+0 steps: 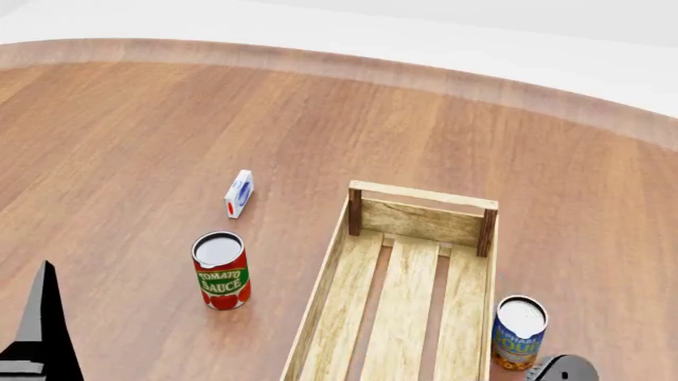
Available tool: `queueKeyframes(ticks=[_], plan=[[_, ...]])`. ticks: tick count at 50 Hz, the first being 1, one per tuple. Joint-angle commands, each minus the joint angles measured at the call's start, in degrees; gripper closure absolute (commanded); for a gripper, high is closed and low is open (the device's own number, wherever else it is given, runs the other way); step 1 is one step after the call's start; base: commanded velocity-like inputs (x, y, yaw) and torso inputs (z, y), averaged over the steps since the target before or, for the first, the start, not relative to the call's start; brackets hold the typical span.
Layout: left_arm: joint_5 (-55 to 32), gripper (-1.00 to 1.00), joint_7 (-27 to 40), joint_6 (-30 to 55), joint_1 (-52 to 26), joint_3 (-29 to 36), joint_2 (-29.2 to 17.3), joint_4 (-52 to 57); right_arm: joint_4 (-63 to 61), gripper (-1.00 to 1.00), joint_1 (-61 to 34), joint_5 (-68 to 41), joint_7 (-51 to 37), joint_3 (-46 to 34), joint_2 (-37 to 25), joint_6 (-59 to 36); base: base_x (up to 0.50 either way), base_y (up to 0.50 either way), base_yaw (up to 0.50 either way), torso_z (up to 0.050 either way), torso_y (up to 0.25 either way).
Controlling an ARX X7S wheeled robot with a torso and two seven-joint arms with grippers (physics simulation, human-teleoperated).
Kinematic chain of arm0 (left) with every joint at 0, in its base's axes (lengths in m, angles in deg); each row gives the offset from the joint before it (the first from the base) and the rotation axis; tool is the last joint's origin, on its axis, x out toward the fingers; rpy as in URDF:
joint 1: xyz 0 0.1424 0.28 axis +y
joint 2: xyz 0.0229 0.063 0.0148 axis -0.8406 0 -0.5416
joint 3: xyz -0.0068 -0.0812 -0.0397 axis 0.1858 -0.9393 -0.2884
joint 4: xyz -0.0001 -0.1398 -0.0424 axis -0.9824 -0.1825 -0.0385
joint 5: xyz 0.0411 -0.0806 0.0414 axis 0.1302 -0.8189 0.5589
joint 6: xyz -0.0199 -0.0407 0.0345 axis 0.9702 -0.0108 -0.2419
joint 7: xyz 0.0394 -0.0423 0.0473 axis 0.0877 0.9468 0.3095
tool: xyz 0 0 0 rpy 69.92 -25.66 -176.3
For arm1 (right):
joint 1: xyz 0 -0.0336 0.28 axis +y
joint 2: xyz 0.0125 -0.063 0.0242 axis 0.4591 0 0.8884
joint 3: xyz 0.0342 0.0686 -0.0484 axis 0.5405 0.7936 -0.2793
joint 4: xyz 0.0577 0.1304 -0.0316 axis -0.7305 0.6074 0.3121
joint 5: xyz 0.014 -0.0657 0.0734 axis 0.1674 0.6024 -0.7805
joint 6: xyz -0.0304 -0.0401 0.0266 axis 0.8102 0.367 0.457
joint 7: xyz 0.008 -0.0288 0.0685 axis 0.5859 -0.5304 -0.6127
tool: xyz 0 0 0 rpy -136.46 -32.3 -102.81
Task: Pick up the butter and put it in the tray.
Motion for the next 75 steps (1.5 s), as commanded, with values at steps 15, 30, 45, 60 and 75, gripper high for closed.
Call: queueKeyframes(ticks=[15, 30, 45, 60, 75], plan=[[-1.7, -1.00, 1.1, 0.6, -0.3, -1.0, -0.8, 1.2, 2.2, -1.00, -27.6, -4.6, 5.1, -21.1, 4.1, -24.9, 0.00, 0.00, 0.00, 0.000, 0.000], [-2.3, -1.00, 1.6, 0.7, -0.5, -1.3, -1.2, 1.5, 1.7, -1.00, -33.0, 0.9, 10.7, -29.9, 3.6, -24.6, 0.00, 0.00, 0.00, 0.000, 0.000], [-2.0, -1.00, 1.8, 0.2, -0.2, -0.9, -1.4, 1.3, 2.3, -1.00, -31.4, 7.5, 15.2, -38.0, 2.4, -18.7, 0.00, 0.00, 0.00, 0.000, 0.000], [-3.7, -1.00, 2.4, 0.1, -0.5, -2.9, -2.0, 0.8, 7.5, -1.00, -28.4, 14.4, 16.8, -42.2, 1.7, -11.9, 0.00, 0.00, 0.00, 0.000, 0.000], [-4.0, -1.00, 2.9, 0.5, -1.0, -2.4, -2.3, 1.0, 10.0, -1.00, -27.1, 18.7, 17.6, -45.2, 1.8, -8.5, 0.00, 0.00, 0.00, 0.000, 0.000]])
